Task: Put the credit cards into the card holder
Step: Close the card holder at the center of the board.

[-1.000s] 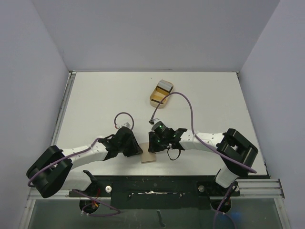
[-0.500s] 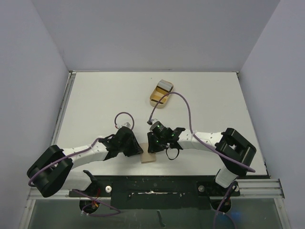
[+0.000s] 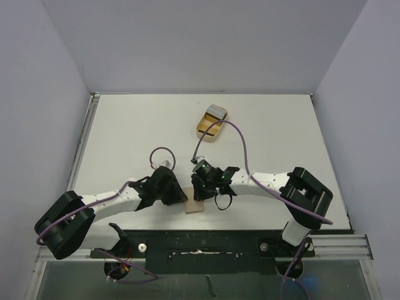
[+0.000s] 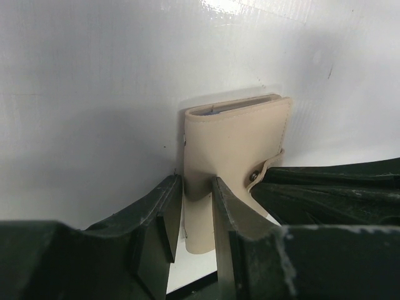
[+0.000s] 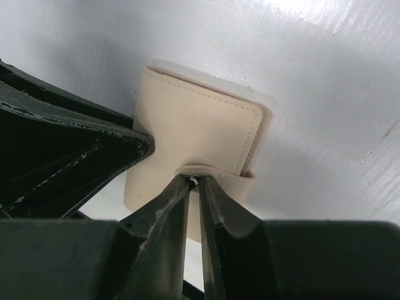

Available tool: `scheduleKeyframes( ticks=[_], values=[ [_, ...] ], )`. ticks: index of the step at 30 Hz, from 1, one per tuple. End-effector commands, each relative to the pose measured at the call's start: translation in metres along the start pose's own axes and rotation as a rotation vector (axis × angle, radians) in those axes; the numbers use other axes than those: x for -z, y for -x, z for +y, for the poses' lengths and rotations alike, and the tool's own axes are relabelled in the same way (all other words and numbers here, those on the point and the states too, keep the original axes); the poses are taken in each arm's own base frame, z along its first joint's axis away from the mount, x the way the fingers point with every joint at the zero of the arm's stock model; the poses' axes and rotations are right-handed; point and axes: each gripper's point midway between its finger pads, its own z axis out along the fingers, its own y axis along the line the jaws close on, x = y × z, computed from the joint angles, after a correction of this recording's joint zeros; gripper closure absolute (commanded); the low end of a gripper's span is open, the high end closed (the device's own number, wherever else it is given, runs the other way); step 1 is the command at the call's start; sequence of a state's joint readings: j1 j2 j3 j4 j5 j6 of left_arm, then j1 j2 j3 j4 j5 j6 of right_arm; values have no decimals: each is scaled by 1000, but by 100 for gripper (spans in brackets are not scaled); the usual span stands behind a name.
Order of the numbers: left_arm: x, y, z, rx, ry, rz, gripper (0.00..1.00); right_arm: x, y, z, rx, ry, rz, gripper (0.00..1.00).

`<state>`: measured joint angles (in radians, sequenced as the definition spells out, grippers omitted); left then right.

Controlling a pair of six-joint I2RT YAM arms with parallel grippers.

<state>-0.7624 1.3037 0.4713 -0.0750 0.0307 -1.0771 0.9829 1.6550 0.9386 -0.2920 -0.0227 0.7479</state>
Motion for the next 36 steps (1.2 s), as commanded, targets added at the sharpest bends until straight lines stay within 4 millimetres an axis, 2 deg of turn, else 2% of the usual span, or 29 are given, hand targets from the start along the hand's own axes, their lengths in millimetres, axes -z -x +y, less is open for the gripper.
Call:
scheduleKeyframes(
  ticks=[1, 10, 19, 36],
  values=[
    [1, 4, -1, 0, -16, -23, 75, -16, -22, -16, 10, -88, 58, 86],
    [-1, 2, -2, -1, -30, -14, 75, -32, -48, -29, -7, -120, 139, 87],
    [-1, 1, -6, 1, -58, -9, 75, -44, -74, -53, -20, -202, 241, 87],
    [5, 5, -6, 15, -121, -33, 76, -50, -101, -91, 34, -358, 443, 88]
  ],
)
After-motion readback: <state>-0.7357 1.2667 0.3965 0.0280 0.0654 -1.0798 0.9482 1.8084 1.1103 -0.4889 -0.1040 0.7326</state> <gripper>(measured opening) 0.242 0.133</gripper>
